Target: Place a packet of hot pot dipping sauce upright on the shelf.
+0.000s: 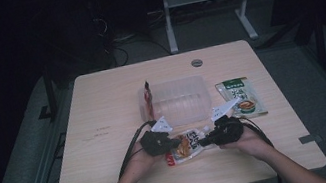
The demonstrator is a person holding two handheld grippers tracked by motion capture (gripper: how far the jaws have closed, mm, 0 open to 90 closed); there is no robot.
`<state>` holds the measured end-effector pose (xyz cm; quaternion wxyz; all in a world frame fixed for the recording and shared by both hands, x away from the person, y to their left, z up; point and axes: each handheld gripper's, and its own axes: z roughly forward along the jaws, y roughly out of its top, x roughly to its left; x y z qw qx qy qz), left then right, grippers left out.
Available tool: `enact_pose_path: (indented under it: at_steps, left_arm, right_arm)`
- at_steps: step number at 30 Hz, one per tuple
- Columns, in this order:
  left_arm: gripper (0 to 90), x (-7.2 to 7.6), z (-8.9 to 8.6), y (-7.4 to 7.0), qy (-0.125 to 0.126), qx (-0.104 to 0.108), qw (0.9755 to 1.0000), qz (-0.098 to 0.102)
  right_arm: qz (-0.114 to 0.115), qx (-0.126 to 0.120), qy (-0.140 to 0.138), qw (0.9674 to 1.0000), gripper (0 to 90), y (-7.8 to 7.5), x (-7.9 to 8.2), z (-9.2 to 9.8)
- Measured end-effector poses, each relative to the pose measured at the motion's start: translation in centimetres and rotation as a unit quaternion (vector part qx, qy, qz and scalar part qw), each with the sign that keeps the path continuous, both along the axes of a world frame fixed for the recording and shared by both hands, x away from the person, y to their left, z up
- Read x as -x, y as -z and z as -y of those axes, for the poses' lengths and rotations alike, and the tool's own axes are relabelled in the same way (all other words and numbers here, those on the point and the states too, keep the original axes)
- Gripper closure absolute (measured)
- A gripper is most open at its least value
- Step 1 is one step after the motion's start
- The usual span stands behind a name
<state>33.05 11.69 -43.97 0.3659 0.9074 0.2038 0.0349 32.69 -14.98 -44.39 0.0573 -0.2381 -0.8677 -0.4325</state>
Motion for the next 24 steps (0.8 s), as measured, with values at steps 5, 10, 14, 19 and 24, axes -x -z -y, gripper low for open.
enact_pose_path:
  at_steps: [5, 10, 14, 19, 24]
  left_arm:
    - [89.8, 0.1, -1.2, -0.4, -0.010, -0.002, 0.9999, 0.002]
    - [89.8, 0.0, -1.2, -0.2, -0.013, -0.003, 0.9999, 0.000]
    - [89.8, -0.1, -0.5, 0.2, -0.011, -0.001, 0.9999, -0.002]
    - [89.8, 0.1, 0.8, 0.3, 0.001, 0.014, 0.9998, -0.014]
    - [89.8, 0.3, 1.7, 0.4, 0.014, 0.034, 0.9990, -0.027]
  right_arm:
    - [0.013, -0.021, -0.006, 0.9997, 89.5, -1.0, 0.2, 0.4]
    - [0.024, -0.045, -0.019, 0.9985, 89.6, -1.9, 0.4, 0.5]
    - [0.033, -0.058, -0.031, 0.9973, 89.5, -2.4, 0.5, 0.3]
    - [0.046, -0.077, -0.037, 0.9953, 89.6, -3.2, 0.7, 0.3]
    - [0.054, -0.090, -0.041, 0.9936, 89.5, -3.8, 0.7, 0.5]
